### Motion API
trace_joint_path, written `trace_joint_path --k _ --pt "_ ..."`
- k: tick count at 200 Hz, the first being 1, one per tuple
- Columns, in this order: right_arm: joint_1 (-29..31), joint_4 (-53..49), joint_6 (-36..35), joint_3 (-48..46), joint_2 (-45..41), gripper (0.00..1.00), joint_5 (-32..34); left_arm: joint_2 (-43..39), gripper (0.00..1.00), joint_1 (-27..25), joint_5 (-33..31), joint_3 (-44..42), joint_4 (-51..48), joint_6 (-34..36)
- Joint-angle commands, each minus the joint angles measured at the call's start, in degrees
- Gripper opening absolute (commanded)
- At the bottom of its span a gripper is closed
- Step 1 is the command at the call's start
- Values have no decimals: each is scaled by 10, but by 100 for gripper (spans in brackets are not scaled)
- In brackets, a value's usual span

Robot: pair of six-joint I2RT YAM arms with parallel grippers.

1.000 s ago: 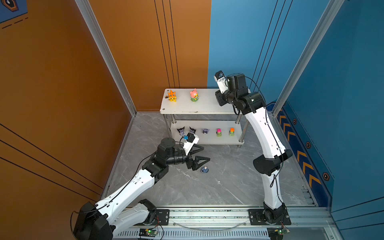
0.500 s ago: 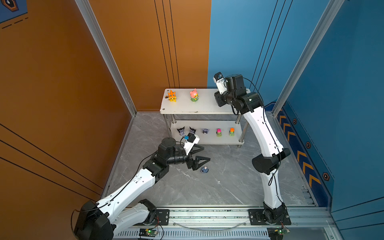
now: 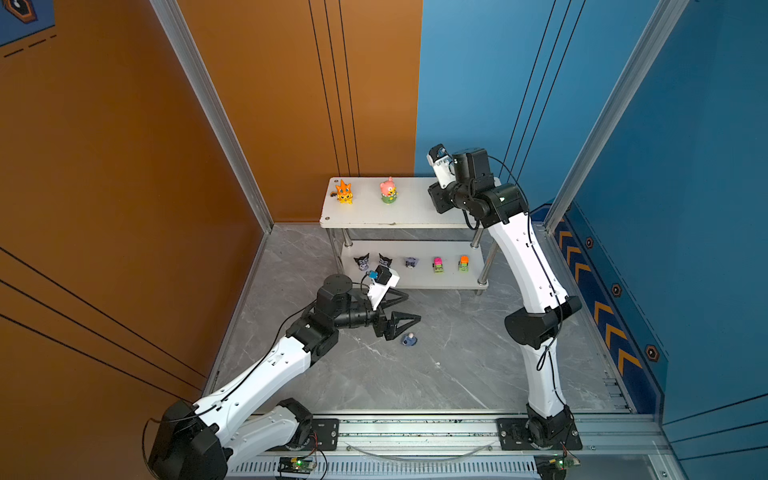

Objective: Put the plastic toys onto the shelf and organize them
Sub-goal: 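Move the held cone toy along the top shelf beside the pig-hat figure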

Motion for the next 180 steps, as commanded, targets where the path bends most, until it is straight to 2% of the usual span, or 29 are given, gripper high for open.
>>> trace_joint_path --k 1,86,113,145,180 --pt "-3 -9 10 12 13 42 -13 2 85 -4 -4 18 -5 9" --pt "-4 -5 12 12 18 54 -21 1 85 -3 -4 18 -6 10" --pt "-6 -1 11 13 21 54 -21 2 85 -3 -4 19 -5 10" --pt "-9 2 14 13 21 45 -23 5 85 -1 -1 22 -5 10" --pt "-12 4 16 13 23 46 -27 10 85 1 2 25 -4 9"
